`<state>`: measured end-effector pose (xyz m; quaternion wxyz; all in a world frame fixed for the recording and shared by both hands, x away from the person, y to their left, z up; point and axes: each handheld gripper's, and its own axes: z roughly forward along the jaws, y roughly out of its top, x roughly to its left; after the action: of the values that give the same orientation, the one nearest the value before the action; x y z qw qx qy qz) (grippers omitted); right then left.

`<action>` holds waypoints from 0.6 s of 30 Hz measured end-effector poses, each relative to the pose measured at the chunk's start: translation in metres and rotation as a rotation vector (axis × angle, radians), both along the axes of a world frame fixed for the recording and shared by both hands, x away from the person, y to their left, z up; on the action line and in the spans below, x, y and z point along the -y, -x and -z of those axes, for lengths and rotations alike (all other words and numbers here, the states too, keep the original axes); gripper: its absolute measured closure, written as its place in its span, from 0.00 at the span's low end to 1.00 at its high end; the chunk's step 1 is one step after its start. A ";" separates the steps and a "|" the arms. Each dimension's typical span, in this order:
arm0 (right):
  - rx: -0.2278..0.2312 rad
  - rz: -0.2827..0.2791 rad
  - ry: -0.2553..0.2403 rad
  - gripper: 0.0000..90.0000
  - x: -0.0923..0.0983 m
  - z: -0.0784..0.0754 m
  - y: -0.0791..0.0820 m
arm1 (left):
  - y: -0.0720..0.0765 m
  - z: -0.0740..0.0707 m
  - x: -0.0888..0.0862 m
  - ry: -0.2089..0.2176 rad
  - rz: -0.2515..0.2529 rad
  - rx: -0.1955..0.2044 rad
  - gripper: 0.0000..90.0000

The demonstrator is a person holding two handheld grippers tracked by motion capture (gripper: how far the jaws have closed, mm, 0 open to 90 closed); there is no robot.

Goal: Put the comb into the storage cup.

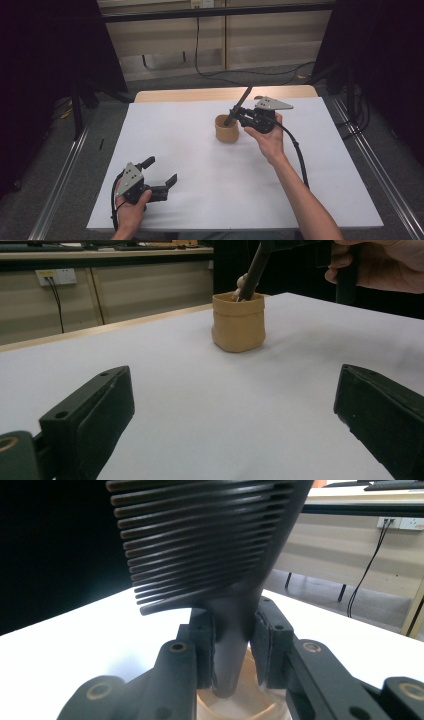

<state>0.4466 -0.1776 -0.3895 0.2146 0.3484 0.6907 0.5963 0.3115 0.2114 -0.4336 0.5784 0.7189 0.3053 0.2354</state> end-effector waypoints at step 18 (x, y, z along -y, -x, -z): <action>-0.025 -0.001 0.024 0.81 -0.003 0.014 -0.002 | 0.001 0.000 0.004 -0.023 0.012 0.005 0.03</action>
<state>0.4490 -0.1749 -0.4031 0.2098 0.3530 0.7005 0.5837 0.3105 0.2078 -0.4339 0.5722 0.7267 0.2970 0.2371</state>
